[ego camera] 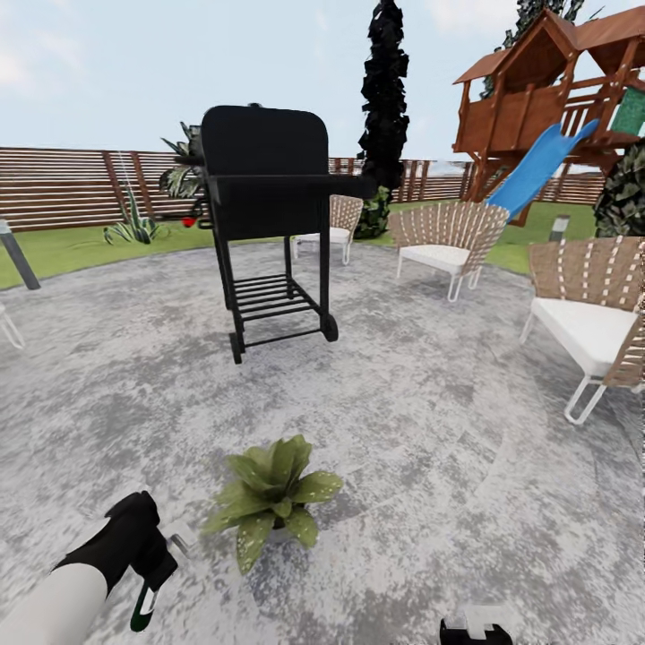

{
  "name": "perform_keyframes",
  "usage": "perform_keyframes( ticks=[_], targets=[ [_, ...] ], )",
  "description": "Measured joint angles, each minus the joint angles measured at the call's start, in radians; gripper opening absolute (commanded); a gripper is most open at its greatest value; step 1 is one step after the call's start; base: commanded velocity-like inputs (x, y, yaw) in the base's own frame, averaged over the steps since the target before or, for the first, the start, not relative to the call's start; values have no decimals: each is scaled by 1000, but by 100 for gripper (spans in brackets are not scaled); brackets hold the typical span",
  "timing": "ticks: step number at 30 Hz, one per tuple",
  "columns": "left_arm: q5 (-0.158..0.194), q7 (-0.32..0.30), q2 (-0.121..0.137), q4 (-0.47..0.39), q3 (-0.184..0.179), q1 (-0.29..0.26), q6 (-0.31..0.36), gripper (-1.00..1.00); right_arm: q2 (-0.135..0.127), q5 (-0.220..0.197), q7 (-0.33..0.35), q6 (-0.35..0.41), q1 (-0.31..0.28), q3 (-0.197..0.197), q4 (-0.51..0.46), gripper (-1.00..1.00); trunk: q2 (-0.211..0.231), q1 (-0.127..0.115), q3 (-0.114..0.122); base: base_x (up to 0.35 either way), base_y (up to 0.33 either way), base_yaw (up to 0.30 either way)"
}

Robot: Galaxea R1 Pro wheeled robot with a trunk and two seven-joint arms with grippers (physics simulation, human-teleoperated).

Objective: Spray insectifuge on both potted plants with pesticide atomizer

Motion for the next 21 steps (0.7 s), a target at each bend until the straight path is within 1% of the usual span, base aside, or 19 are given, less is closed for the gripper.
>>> perform_keyframes(
  ticks=[8, 13, 16, 21],
  targets=[
    [-2, 1, -2, 0, 1, 0, 1, -100, 0, 0, 0, 0, 0, -1, 0, 100, 0, 0, 0, -5, 336, -287],
    [-10, 1, -5, 0, 0, 3, 0, -100, 0, 0, 0, 0, 0, -1, 0, 100, 0, 0, 0, -179, 291, -300],
    [-9, 0, -5, 1, 0, 5, 0, -100, 0, 0, 0, 0, 0, -1, 0, 100, 0, 0, 0, -140, 143, -300],
    [-11, 1, -5, 1, -2, 4, -1, -100, 0, 0, -1, 0, 0, -1, 1, 100, 0, 0, 0, -20, 21, -300]
  ],
)
